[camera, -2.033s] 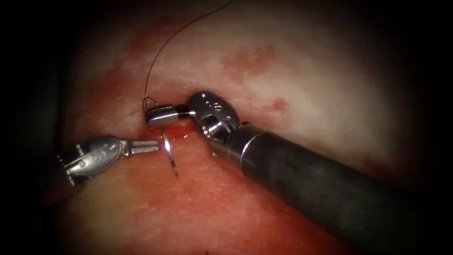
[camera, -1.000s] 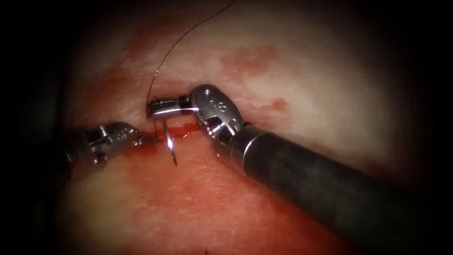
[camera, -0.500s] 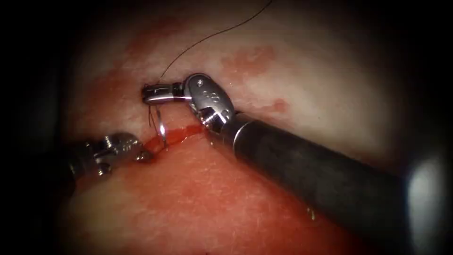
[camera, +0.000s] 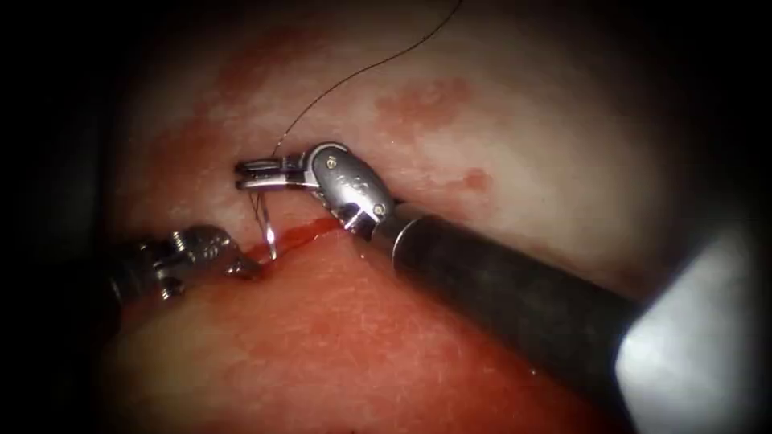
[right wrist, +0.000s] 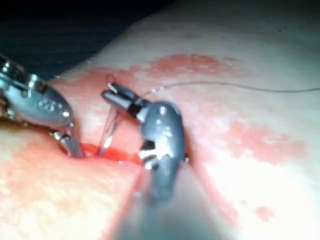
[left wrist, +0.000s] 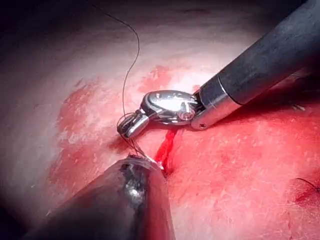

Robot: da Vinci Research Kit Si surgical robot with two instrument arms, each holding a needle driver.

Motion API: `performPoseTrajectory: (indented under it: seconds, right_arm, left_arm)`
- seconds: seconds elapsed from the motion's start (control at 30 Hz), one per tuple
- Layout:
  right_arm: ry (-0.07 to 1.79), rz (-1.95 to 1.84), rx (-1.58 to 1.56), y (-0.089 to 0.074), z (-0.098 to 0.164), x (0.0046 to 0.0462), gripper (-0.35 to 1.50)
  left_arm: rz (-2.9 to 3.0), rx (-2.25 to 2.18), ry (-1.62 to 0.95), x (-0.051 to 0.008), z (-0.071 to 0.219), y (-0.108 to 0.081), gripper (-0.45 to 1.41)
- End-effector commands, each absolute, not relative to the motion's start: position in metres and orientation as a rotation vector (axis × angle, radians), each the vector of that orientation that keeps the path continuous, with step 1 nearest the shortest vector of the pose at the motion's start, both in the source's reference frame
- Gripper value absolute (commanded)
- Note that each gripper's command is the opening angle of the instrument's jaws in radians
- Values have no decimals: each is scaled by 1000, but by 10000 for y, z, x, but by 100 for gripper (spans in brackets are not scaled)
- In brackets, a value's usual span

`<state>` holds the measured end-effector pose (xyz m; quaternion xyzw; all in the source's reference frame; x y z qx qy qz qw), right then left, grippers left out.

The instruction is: Wound Closure

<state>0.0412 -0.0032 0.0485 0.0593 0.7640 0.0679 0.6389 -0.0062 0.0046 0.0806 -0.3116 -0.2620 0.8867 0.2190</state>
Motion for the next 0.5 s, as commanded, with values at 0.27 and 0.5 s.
performPoseTrajectory:
  seconds: [0.27,0.5]
  right_arm:
    - [1751,124,105,-43,492,421,-35]
    - [1751,124,110,-46,487,413,-35]
  left_arm:
    - [2443,-878,-699,-64,806,49,-45]
    - [2428,-868,-617,-54,783,54,-45]
